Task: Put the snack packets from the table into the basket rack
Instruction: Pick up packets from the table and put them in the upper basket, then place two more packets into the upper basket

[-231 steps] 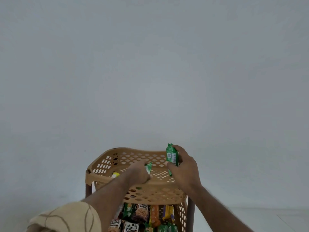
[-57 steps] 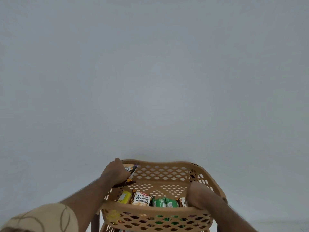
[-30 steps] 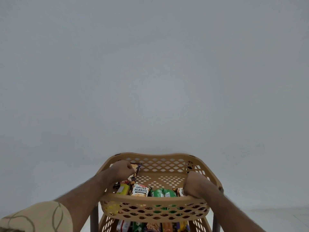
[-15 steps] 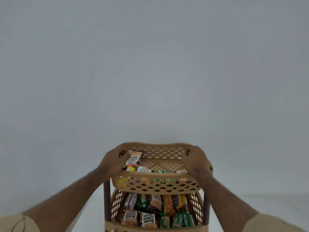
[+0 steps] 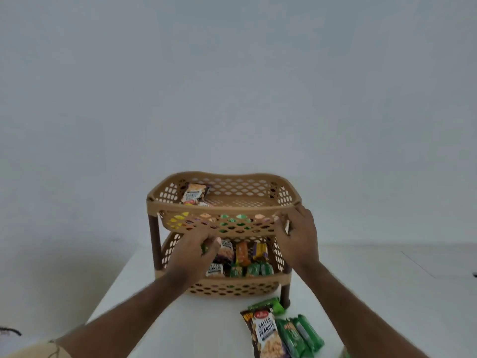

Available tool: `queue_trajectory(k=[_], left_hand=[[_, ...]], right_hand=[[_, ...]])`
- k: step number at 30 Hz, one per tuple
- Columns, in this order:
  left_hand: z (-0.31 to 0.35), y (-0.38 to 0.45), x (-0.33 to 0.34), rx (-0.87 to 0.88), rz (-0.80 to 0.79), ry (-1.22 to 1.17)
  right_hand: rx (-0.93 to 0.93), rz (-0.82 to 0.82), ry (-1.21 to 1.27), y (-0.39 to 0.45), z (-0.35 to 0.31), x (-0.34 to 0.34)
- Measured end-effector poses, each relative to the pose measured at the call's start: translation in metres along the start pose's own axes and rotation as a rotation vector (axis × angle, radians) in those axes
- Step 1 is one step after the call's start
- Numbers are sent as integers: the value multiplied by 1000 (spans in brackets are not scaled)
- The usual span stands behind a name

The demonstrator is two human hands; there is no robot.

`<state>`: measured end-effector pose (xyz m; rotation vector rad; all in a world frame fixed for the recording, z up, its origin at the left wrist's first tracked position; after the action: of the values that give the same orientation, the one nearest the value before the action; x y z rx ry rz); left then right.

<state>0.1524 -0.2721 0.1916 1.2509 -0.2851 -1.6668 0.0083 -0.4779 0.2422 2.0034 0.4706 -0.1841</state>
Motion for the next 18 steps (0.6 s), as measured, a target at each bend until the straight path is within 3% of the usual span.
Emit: queue_trajectory(k=[6,13,18], left_hand=[[10,-74,115,-103,-380,-48],[27,-127,200,-280,-580,98],[15,-162,214,-337,-652,185]], right_hand=[[101,-209,-74,-70,48,-26],[254,-387,-119,-126,98,-49],[322,-528,-103,-161,118,-44]])
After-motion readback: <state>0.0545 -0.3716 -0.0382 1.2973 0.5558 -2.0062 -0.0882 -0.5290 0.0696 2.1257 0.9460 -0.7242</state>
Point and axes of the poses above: each hand's wrist, its own y-axis towards the middle knuckle, its own x-axis out of the palm, z = x × y, the point moved 10 cm from there along y, towards the middle knuckle, and after that the axes turned 1 degree about z, right-handed, at the moved point
